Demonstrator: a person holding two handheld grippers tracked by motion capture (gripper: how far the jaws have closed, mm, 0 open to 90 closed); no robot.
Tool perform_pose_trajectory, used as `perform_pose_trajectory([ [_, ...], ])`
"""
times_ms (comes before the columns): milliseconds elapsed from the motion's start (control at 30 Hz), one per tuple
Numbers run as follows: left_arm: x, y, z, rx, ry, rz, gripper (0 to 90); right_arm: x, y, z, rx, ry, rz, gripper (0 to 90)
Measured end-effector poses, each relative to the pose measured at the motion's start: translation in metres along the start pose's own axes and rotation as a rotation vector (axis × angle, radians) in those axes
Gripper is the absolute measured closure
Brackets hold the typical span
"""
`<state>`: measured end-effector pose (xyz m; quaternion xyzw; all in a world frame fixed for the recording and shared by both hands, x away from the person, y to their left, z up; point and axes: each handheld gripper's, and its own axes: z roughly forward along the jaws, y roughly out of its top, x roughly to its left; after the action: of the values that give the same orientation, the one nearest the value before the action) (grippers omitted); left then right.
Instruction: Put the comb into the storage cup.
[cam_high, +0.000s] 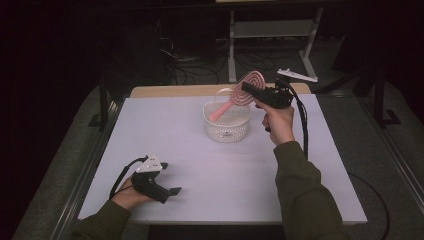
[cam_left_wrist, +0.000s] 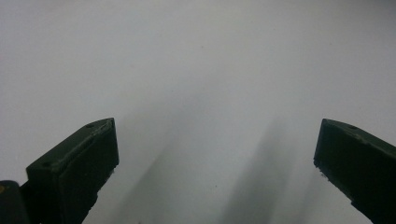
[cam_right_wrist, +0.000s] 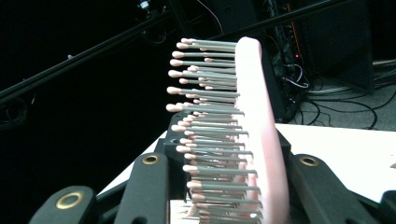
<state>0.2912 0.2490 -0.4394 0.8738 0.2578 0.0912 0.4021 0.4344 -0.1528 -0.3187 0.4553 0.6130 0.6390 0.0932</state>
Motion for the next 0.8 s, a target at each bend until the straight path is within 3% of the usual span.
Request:
perform_pose_trajectory([
  [800, -0.001, 0.0, 0.001, 0.006, -0.007, 0.002, 0.0, -0.014, -0.027, 0.02, 0.019, -0.037, 0.041, 62.7],
])
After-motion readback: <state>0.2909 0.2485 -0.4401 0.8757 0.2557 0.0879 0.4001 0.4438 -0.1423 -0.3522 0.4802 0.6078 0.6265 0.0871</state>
